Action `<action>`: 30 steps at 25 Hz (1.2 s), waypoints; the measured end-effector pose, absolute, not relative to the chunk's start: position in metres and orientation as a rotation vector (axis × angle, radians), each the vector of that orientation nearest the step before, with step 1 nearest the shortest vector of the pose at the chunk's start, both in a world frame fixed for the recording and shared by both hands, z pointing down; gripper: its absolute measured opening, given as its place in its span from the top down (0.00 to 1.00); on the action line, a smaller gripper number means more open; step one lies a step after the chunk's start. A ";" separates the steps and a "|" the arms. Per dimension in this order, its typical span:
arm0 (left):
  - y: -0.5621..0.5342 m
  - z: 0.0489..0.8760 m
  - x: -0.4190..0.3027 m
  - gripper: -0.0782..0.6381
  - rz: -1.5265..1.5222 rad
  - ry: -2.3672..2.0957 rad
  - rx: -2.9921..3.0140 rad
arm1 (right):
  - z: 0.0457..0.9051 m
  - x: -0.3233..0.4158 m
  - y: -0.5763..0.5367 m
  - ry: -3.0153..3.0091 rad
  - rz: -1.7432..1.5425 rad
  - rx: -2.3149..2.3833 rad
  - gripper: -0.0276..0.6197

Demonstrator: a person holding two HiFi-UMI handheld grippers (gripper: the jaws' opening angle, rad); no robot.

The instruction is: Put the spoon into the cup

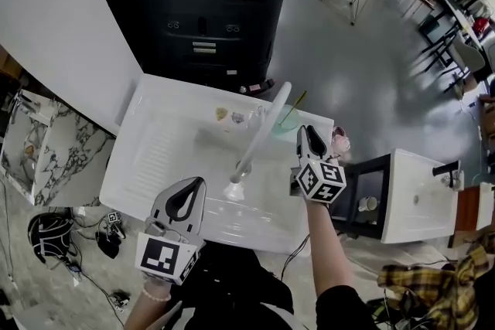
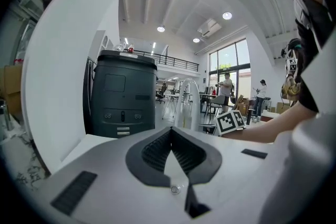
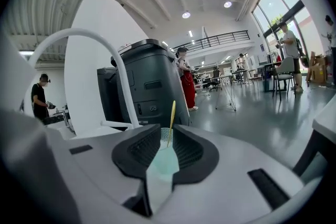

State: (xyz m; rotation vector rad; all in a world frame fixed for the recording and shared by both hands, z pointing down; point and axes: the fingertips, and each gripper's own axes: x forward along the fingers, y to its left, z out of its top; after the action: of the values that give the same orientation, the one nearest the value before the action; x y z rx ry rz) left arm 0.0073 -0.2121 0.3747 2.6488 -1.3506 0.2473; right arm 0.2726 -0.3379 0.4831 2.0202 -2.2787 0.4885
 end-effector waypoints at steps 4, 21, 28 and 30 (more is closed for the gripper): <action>-0.212 0.371 0.013 0.90 0.272 -1.336 2.668 | 0.480 0.255 -0.320 -2.278 0.446 1.973 0.95; -0.205 0.361 0.033 0.90 0.214 -1.238 2.774 | 0.442 0.206 -0.240 -2.371 0.334 1.850 0.95; -0.202 0.353 0.038 0.90 0.196 -1.228 2.802 | 0.405 0.195 -0.215 -2.384 0.223 1.853 0.95; -0.202 0.350 0.038 0.90 0.186 -1.228 2.809 | 0.399 0.193 -0.209 -2.391 0.205 1.855 0.95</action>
State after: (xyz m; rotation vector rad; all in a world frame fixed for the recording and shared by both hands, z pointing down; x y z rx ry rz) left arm 0.0384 -0.2019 0.3502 2.8092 -1.2278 0.1859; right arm 0.1926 -0.2093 0.3987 1.8555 -2.3905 0.2048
